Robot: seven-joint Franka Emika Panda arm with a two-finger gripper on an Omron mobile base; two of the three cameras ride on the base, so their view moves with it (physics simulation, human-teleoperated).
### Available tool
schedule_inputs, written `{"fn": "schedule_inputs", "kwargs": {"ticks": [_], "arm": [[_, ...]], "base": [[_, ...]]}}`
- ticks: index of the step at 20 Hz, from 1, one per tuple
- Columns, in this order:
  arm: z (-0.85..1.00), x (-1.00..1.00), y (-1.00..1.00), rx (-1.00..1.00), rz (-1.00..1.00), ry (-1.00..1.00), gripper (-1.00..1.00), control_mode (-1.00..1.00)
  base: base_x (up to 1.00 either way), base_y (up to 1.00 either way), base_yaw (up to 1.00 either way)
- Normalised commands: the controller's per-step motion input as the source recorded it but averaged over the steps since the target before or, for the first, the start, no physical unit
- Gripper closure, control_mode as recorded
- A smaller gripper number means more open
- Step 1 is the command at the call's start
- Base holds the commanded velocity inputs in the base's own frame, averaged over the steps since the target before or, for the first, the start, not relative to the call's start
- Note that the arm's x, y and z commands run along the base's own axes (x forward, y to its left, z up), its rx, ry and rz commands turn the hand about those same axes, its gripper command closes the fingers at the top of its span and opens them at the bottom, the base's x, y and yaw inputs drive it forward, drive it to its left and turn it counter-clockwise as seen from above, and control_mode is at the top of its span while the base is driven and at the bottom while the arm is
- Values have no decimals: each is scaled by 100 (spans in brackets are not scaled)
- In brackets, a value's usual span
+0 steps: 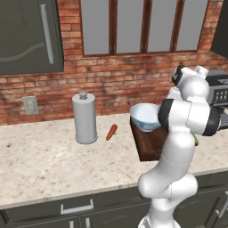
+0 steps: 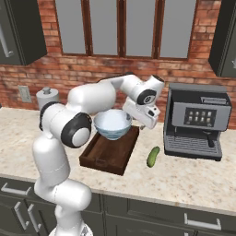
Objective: Place the two vegetables and bowl onto the tray for setting up a vegetable dip station.
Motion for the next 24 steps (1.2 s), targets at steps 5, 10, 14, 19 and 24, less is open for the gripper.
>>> {"fn": "schedule_inputs", "kwargs": {"ticks": [5,10,14,19,24], "arm": [[18,-48,-16,-8,0,0,-100,-100],[2,-55,-9,-17,3,-2,-100,-100],[-5,-52,-1,-20,6,-6,-100,-100],[-10,-44,-2,-16,8,-6,-100,-100],[-7,-36,-15,-2,9,-1,-100,-100]], "base": [[0,0,0],[0,0,0],[0,0,0],[0,0,0],[0,0,0]]}}
